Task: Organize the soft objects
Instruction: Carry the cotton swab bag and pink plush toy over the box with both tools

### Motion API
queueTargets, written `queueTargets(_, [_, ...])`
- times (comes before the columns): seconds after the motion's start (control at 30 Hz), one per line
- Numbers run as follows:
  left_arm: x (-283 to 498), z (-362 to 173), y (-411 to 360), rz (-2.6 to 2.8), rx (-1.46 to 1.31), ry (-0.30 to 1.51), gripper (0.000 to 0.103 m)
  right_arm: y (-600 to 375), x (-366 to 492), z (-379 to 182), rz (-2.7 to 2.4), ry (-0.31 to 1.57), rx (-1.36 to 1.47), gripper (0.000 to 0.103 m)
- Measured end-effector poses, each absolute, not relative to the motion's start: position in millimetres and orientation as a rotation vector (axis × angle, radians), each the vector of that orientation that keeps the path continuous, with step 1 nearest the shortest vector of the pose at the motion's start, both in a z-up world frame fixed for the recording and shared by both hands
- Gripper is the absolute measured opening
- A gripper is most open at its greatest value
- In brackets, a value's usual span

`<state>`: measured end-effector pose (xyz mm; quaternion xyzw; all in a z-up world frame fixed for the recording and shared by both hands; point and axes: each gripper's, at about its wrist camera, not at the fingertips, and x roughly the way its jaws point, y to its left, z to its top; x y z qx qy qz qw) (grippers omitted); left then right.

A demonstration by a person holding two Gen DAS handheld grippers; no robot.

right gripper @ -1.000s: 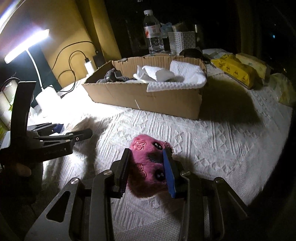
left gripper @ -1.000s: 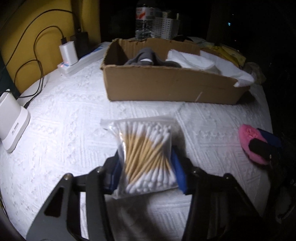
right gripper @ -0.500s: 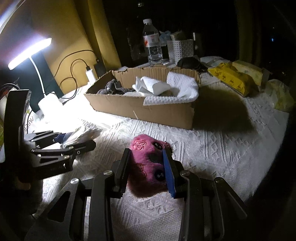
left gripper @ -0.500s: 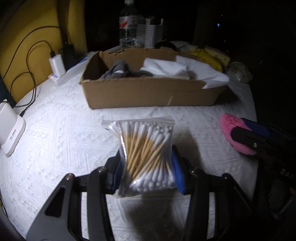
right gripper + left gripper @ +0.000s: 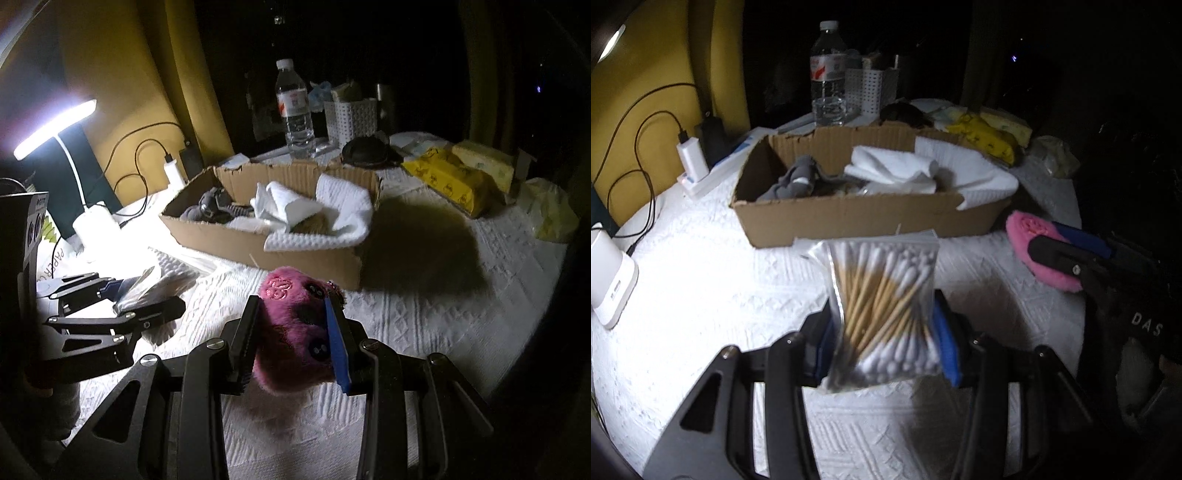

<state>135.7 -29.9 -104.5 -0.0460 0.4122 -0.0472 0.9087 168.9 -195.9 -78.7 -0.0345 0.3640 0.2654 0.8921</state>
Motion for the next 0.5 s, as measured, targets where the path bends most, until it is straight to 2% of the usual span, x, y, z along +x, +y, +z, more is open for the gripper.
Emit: queueTargets(0.5, [157, -82, -42, -0.099, -0.078, 0.796, 0.048, -204, 191, -60, 0.563, 0.701, -0.066, 0.036])
